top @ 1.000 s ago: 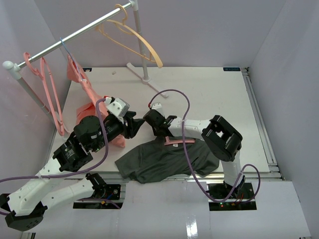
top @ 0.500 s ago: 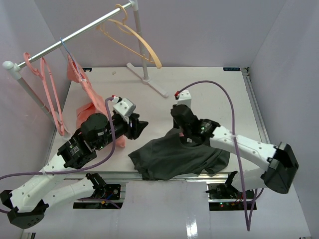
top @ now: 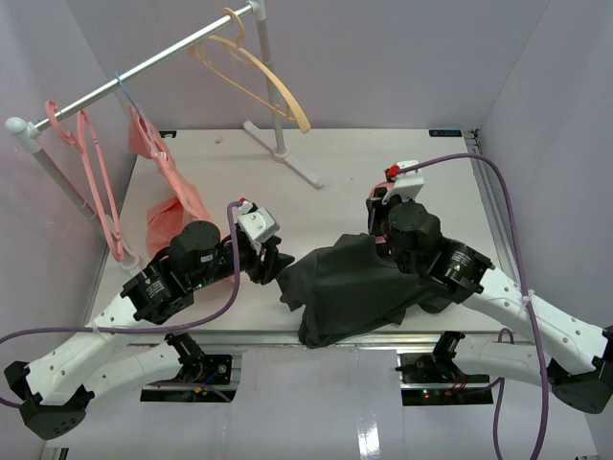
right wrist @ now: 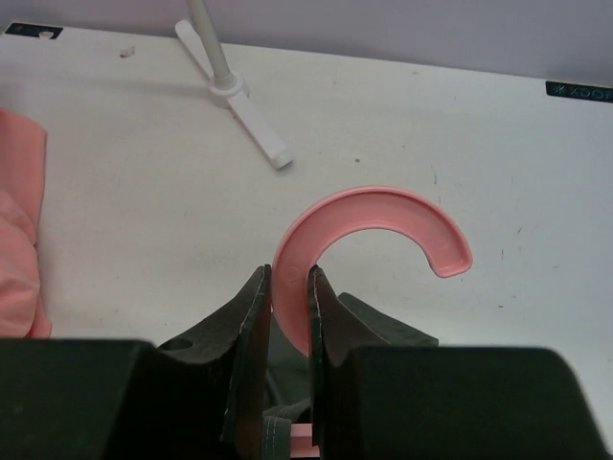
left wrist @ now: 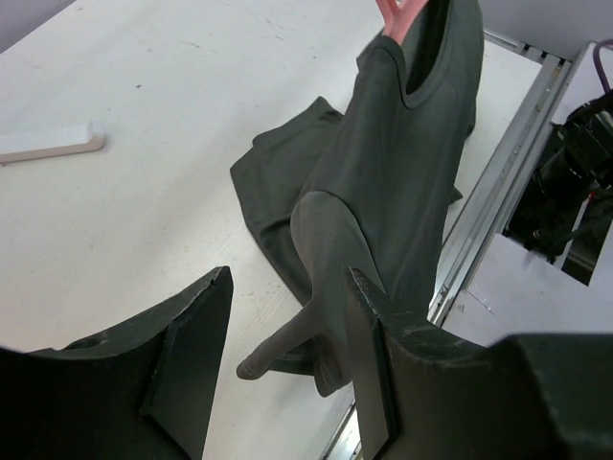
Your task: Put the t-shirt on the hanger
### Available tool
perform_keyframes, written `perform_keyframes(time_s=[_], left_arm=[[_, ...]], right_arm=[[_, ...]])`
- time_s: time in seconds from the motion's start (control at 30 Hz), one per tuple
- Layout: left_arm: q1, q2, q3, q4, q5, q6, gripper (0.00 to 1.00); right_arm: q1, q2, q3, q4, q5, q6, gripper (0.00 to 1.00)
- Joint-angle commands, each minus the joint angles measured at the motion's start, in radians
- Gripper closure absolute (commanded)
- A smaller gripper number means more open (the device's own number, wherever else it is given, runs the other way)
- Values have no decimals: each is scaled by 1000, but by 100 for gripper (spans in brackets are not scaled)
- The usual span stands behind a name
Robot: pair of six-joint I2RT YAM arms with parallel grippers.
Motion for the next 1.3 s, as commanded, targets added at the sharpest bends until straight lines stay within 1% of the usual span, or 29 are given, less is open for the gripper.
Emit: perform_keyframes(time_s=[0.0, 0.13, 0.3, 0.47, 0.87, 0.93, 1.0, 1.07, 1.1, 1.27], left_arm=[[2, 49, 68, 24, 125, 46, 39], [2, 71, 86, -1, 160, 47, 38], [3, 9, 16, 11, 124, 72, 36], [3, 15, 13, 12, 121, 81, 37], [1, 88, 18, 32, 44, 119, 37], [1, 93, 19, 36, 69, 124, 48], [3, 91, 18, 34, 95, 122, 77], [1, 78, 13, 33, 100, 122, 99], [1, 66, 10, 26, 100, 118, 100], [1, 34, 22, -33, 60, 88, 100]], right_arm=[[11, -50, 40, 123, 56, -105, 92], [18, -61, 53, 215, 77, -174, 92], [19, -76, 109, 228, 94, -230, 92], [19, -112, 138, 223, 77, -234, 92], [20, -154, 149, 227, 11, -230, 92], [19, -159, 139, 235, 8, -228, 92], [19, -168, 128, 247, 15, -232, 92], [20, -171, 121, 258, 34, -234, 92], [20, -173, 115, 265, 41, -248, 92], [20, -177, 88, 340, 122, -339, 92]])
